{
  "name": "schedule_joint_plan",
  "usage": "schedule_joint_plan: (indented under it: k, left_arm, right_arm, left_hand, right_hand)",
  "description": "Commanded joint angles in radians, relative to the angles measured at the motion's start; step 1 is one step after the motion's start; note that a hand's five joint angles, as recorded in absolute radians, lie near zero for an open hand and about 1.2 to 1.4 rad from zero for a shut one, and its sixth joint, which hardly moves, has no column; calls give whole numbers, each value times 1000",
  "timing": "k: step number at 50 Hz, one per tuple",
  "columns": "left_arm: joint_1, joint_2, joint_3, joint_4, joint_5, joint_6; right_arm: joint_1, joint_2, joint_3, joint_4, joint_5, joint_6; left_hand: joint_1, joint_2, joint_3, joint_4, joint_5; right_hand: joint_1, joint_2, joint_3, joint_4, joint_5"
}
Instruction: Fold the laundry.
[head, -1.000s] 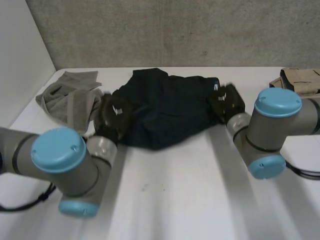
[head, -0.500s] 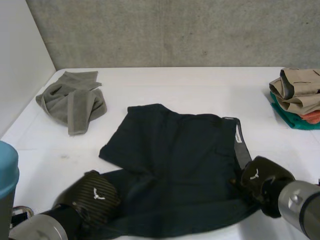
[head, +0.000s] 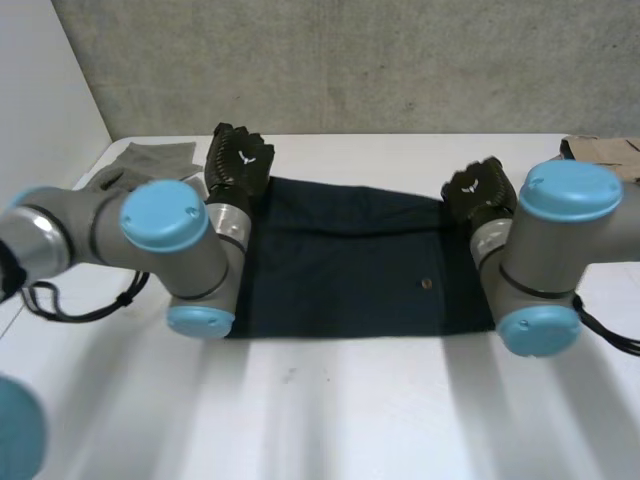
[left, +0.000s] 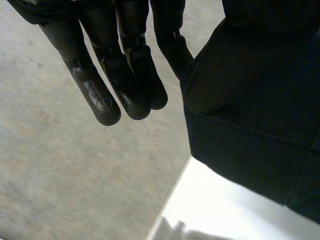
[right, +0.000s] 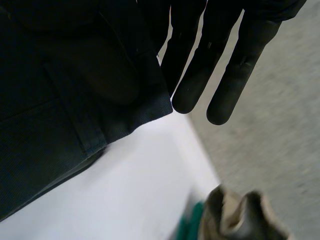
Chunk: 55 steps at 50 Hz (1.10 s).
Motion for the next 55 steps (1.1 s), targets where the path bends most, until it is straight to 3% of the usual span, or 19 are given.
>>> schedule_joint_plan:
  k: [1, 3, 4, 10, 14, 23, 32, 35, 37, 43, 46, 50, 55]
  left_arm:
    - [-4, -145, 84, 180, 15, 28]
    - [-8, -153, 84, 202, 27, 20]
    - [-14, -153, 78, 220, 47, 16]
    - [-50, -114, 24, 245, 61, 2]
    - [-54, -29, -77, 242, 60, -10]
    - [-47, 148, -301, 230, 60, -131]
    - [-47, 200, -398, 226, 61, -199]
    - [-47, 200, -403, 226, 61, -199]
    - [-47, 202, -403, 226, 61, -199]
    - [-47, 238, -415, 225, 60, -199]
    - [-46, 266, -429, 225, 60, -199]
    - [-40, 311, -459, 225, 54, -201]
    - [-8, 364, -508, 225, 51, -205]
  right_arm:
    - [-2, 185, -86, -267, -51, -73]
    - [0, 220, -103, -277, -50, -79]
    - [0, 222, -103, -274, -48, -73]
    - [-5, 113, -25, -249, -47, 39]
    - [-29, -60, 62, -43, -71, 178]
    - [-132, -152, 162, 309, -198, 371]
    - [-172, -102, 236, 230, -228, 366]
    - [-175, -80, 236, 190, -219, 361]
    - [-186, -80, 234, 162, -202, 355]
    - [-253, -134, 279, 113, -142, 302]
    - [-272, -203, 317, 107, -117, 173]
    - [-279, -237, 340, 93, -103, 35]
    - [-269, -240, 326, 49, -114, 2]
  left_hand:
    - [158, 99, 103, 96, 116]
    - [-611, -670, -666, -673, -653]
    - [-965, -1025, -1020, -1027, -1007]
    - [-965, -1025, -1020, -1027, -1007]
    - [-964, -1024, -1020, -1026, -1006]
    - [-950, -1009, -1005, -1012, -992]
    - [-941, -1000, -996, -1003, -983]
    - [-941, -1000, -996, -1003, -983]
    - [-941, -1000, -996, -1003, -983]
    - [-941, -1000, -996, -1003, -983]
    - [-941, -1000, -996, -1003, -983]
    - [-944, -1003, -999, -1006, -986]
    - [-947, -1006, -1002, -1009, -989]
  right_hand:
    - [-94, -185, -203, -207, -207]
    - [-911, -1002, -1020, -1025, -1025]
    - [-911, -1002, -1020, -1025, -1025]
    - [-911, -1002, -1020, -1025, -1025]
    - [-911, -1002, -1020, -1025, -1025]
    - [-834, -925, -943, -947, -947]
    - [-778, -869, -887, -892, -891]
    - [-249, -340, -358, -362, -362]
    - [308, 217, 199, 194, 195]
    - [310, 219, 201, 197, 197]
    - [310, 219, 201, 197, 197]
    - [310, 219, 201, 197, 197]
    - [310, 219, 201, 197, 197]
